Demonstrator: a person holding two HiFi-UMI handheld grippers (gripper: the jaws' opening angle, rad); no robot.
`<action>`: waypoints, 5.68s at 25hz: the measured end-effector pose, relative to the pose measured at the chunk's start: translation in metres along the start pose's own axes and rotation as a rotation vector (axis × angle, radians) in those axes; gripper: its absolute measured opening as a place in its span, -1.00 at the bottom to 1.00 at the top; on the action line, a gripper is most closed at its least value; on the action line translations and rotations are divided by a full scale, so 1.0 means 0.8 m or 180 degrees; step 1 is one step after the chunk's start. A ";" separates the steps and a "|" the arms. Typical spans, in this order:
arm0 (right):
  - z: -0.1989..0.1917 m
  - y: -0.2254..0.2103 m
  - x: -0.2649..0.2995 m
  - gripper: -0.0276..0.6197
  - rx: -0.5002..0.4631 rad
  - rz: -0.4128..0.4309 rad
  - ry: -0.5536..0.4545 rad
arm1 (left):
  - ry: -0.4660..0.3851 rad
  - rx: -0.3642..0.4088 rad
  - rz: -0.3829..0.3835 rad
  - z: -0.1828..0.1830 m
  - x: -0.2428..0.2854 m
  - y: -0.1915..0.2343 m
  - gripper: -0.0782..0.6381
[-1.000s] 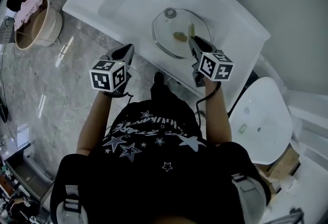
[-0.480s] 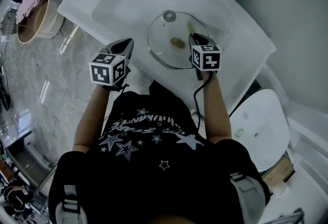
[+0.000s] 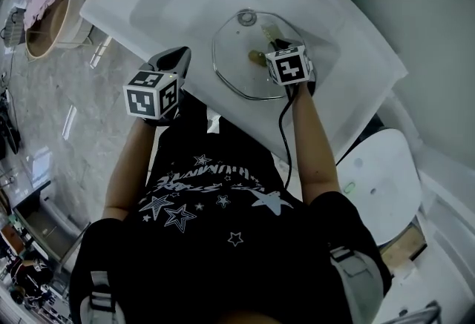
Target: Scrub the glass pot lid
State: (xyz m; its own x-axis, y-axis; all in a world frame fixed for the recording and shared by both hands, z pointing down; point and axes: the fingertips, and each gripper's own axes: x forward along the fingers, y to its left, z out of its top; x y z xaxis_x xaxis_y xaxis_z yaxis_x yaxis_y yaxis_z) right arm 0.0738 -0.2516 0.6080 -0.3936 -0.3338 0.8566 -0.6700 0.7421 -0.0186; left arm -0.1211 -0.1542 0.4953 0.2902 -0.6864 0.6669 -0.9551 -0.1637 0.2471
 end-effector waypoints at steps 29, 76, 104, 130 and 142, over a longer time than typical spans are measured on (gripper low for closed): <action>0.033 0.040 0.078 -0.71 -0.0162 0.0124 0.0396 | 0.0446 0.0207 -0.0609 0.018 0.070 0.064 -0.76; -0.019 0.195 -0.008 -0.71 -0.0882 0.1244 0.0383 | 0.0489 0.0082 -0.0753 -0.028 0.028 0.024 -0.76; -0.014 0.108 -0.027 -0.73 -0.0760 0.0721 0.0327 | 0.0561 0.0206 -0.0923 0.012 0.068 0.024 -0.76; -0.010 -0.018 0.053 -0.73 -0.0964 0.0319 0.0661 | 0.0783 0.0123 -0.0909 0.020 0.120 0.027 -0.76; -0.030 0.022 0.047 -0.73 -0.0840 0.0514 0.0790 | 0.0734 0.0148 -0.0948 0.021 0.111 0.021 -0.76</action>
State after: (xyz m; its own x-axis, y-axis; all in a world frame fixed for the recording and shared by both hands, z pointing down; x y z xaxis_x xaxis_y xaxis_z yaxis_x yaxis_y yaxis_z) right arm 0.0624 -0.2375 0.6521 -0.2949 -0.0739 0.9527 -0.4143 0.9083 -0.0578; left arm -0.1127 -0.2296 0.5470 0.5564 -0.4273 0.7126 -0.8270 -0.3675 0.4254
